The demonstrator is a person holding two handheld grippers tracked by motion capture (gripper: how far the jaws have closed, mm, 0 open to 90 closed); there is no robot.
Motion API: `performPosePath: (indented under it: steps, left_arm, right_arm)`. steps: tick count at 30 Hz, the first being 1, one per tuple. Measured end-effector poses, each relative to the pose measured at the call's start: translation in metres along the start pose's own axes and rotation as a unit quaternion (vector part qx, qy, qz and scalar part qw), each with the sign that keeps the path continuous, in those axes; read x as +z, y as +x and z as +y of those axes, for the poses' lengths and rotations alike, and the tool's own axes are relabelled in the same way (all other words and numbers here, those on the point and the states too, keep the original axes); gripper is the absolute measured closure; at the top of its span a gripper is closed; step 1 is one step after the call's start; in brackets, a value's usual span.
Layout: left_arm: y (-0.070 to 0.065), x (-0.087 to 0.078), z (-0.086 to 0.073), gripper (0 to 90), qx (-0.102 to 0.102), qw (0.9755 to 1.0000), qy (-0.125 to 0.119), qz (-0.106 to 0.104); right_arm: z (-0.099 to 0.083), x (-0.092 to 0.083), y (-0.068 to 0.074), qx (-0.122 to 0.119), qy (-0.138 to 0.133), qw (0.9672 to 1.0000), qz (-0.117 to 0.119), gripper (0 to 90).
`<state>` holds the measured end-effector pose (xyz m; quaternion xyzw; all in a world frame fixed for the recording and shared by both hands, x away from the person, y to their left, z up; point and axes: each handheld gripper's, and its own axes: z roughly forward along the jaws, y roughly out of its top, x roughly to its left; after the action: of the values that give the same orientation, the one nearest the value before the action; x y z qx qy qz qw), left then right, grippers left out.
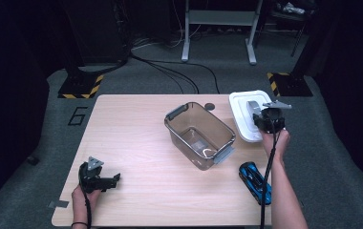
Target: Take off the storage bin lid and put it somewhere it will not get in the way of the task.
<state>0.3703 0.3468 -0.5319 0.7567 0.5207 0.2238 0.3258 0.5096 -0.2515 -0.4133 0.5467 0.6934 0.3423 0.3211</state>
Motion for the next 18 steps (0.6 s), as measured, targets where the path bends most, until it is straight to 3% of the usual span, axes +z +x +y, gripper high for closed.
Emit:
performPosePath:
  steps: [6, 18]
  left_arm:
    - [0.000, 0.000, 0.000, 1.4, 0.000, 1.0000, 0.000, 0.000]
    - [0.000, 0.000, 0.000, 1.3, 0.000, 1.0000, 0.000, 0.000]
  right_arm:
    - [-0.021, 0.020, 0.000, 0.022, 0.021, 0.9995, 0.000, 67.0]
    - [-0.039, 0.050, 0.010, 0.031, 0.056, 0.9979, 0.000, 67.0]
